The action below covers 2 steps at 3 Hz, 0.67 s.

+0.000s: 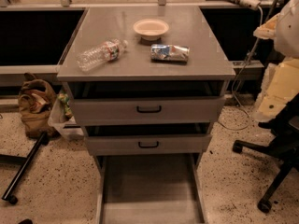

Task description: Place redbull can into bottom drawer

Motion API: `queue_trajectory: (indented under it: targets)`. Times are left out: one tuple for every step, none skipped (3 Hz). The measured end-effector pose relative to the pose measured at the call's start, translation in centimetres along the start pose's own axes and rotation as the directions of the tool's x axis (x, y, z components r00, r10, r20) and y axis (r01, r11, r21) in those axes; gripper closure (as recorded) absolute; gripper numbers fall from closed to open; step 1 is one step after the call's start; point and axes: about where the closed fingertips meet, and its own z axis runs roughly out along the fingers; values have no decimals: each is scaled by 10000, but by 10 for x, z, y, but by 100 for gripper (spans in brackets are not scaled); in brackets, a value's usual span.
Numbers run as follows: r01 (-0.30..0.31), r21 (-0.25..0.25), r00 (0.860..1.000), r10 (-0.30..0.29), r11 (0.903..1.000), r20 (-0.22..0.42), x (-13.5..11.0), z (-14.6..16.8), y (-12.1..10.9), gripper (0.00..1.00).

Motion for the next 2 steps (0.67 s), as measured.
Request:
queue_trajectory:
  targets:
    - [0, 0, 10000, 0, 10000, 0, 0, 0, 0, 0]
    - [196, 144, 9998, -197, 9997, 64, -6, 5, -5, 0]
